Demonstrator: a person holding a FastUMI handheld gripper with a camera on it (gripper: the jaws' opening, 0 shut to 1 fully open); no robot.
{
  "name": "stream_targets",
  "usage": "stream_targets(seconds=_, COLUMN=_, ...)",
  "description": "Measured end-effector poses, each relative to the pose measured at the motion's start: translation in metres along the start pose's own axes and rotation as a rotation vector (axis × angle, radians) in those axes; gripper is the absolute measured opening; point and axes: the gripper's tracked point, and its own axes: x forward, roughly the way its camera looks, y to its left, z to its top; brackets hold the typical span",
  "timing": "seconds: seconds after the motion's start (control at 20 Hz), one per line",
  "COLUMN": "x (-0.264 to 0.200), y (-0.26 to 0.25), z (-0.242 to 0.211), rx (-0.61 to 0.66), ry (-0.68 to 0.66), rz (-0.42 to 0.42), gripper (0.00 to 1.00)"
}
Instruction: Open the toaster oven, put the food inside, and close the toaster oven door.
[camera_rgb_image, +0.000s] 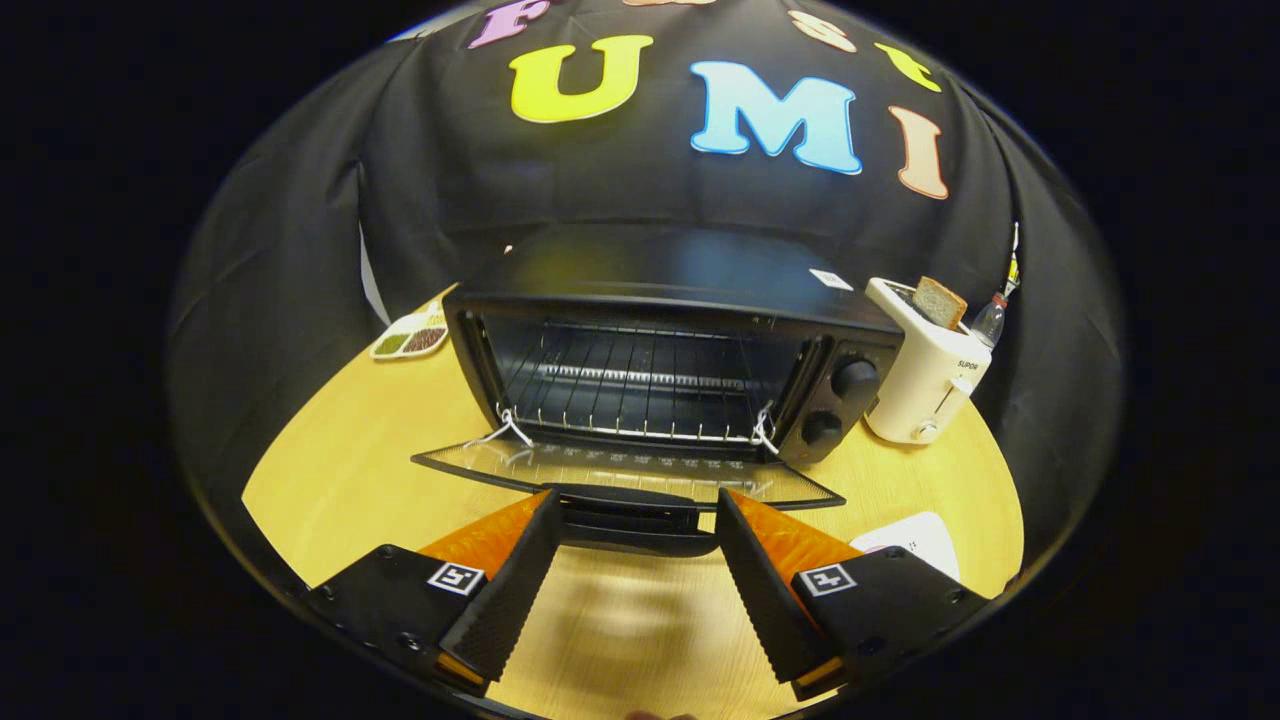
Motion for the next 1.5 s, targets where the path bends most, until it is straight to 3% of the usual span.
stream_targets(seconds=0.3, x=0.004, y=0.002, z=-0.067, rx=-0.006, ry=0.164, rz=0.032, gripper=1.00)
stream_targets(seconds=0.5, x=-0.019, y=-0.014, z=-0.081, rx=-0.016, ry=0.168, rz=0.021, gripper=0.99)
stream_targets(seconds=0.8, x=-0.067, y=-0.097, z=-0.080, rx=-0.060, ry=0.144, rz=-0.061, gripper=0.99)
stream_targets(seconds=1.05, x=-0.091, y=-0.165, z=-0.069, rx=0.024, ry=0.150, rz=-0.112, gripper=0.99)
stream_targets(seconds=1.5, x=-0.065, y=-0.227, z=-0.067, rx=0.056, ry=0.218, rz=0.023, gripper=0.99)
